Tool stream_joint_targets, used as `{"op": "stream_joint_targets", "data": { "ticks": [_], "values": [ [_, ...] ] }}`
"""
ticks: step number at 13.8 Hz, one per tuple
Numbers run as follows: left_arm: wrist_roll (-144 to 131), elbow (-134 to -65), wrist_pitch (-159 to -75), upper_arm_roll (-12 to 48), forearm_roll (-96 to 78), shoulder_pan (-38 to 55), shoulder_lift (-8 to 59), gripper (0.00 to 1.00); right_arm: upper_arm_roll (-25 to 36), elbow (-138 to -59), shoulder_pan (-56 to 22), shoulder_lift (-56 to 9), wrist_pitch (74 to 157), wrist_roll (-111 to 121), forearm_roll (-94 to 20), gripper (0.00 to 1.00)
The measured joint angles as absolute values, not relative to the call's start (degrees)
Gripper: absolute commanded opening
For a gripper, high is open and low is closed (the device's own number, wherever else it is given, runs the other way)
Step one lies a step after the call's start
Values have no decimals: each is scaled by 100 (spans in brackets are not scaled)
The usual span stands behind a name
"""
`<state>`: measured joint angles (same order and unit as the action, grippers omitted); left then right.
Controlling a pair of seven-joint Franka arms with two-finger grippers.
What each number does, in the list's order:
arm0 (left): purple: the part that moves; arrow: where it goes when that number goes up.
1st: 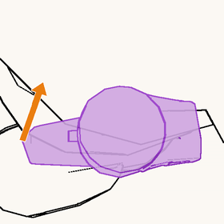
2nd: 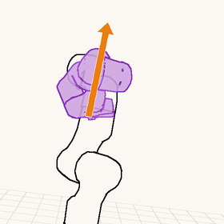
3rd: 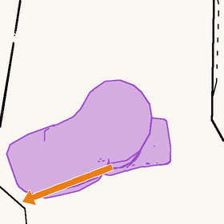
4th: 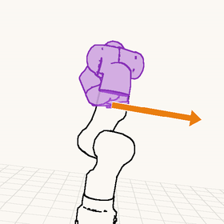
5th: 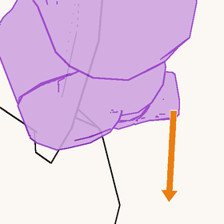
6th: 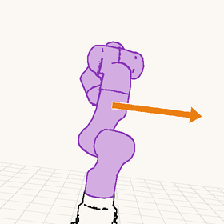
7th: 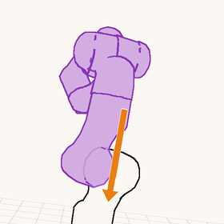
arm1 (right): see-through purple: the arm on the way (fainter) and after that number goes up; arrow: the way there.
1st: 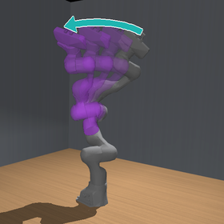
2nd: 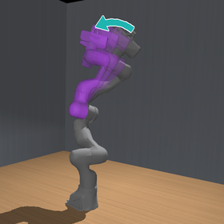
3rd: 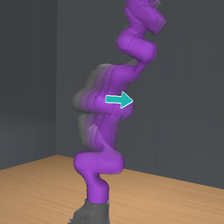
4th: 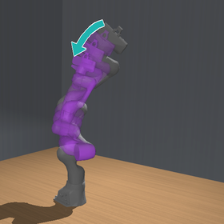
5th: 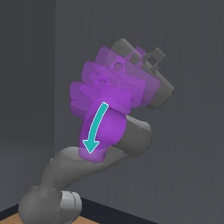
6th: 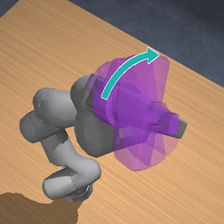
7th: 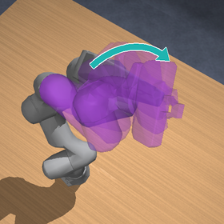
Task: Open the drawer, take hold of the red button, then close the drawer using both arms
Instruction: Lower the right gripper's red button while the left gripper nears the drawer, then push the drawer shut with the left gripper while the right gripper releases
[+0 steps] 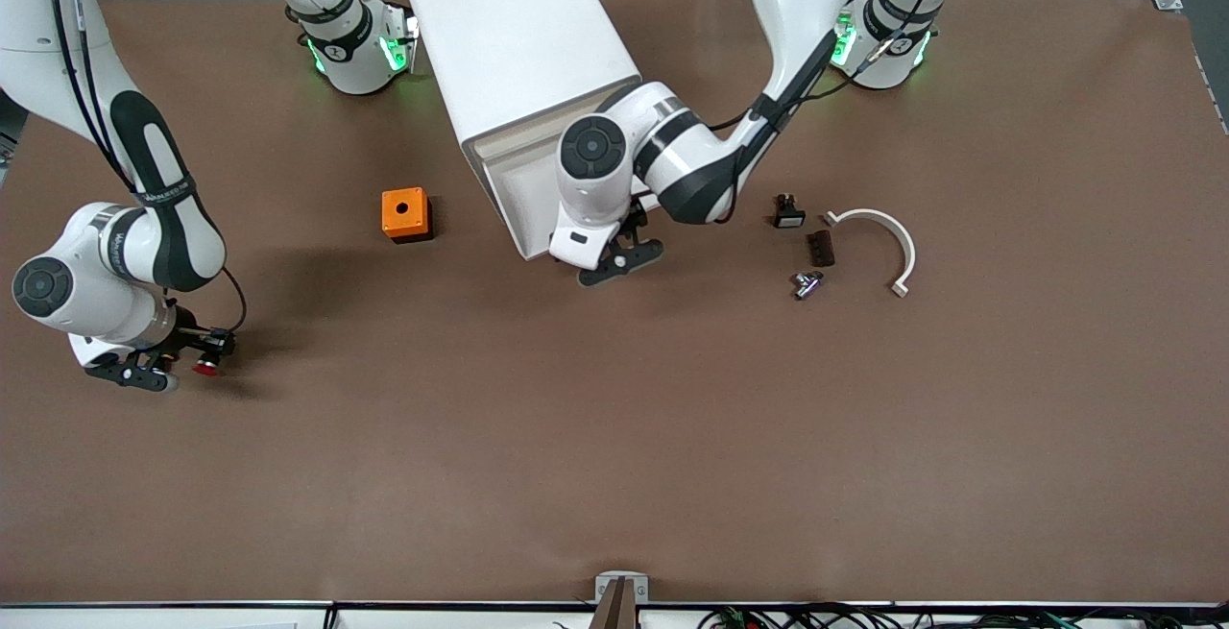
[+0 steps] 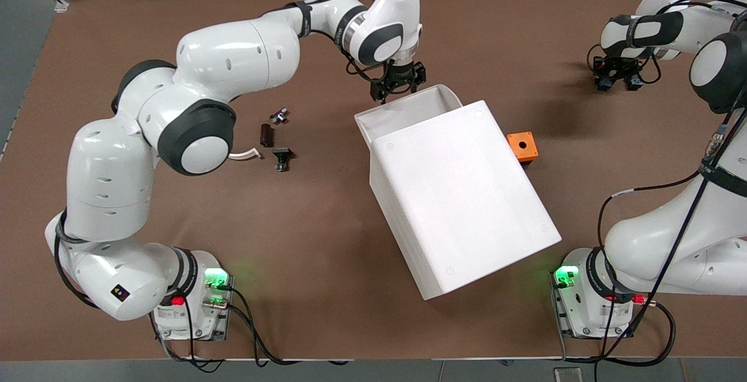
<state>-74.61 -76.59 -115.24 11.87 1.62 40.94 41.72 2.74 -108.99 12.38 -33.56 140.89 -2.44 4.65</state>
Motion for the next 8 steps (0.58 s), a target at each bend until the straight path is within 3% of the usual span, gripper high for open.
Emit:
{"op": "stream_joint_targets", "data": {
  "ticks": [8],
  "values": [
    [-7550,-7660,-11481,1200,-714,4494,4173,100,243,-10811,1238,-3387,13828,-243,465,0]
  ]
}}
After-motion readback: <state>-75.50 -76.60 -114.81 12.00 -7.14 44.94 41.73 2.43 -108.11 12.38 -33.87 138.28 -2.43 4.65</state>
